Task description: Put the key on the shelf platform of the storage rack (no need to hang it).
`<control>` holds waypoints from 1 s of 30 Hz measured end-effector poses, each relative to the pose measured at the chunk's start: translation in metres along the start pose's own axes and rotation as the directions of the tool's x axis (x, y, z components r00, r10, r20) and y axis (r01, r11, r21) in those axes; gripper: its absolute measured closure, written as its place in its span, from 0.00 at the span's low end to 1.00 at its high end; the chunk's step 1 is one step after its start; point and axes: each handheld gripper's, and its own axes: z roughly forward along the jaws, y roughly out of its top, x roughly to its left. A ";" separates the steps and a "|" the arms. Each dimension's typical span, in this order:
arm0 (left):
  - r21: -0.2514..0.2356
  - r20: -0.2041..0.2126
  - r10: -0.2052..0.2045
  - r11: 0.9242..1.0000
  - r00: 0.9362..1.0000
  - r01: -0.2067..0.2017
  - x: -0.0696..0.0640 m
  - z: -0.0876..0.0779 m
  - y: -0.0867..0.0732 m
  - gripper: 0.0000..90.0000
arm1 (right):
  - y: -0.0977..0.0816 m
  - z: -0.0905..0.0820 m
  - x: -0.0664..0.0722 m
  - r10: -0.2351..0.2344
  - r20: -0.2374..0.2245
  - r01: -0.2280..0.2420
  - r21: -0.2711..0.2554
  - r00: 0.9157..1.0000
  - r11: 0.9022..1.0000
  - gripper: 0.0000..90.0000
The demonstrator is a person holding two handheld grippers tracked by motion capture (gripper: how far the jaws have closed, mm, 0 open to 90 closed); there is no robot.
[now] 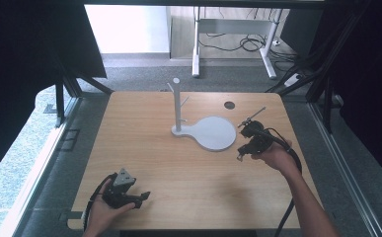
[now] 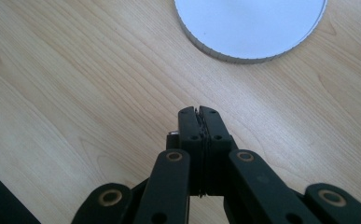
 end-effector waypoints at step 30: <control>0.005 0.001 0.003 1.000 1.000 -0.003 0.000 0.001 0.000 0.29 | 0.029 0.004 -0.011 0.018 -0.016 -0.019 -0.008 1.000 1.000 1.00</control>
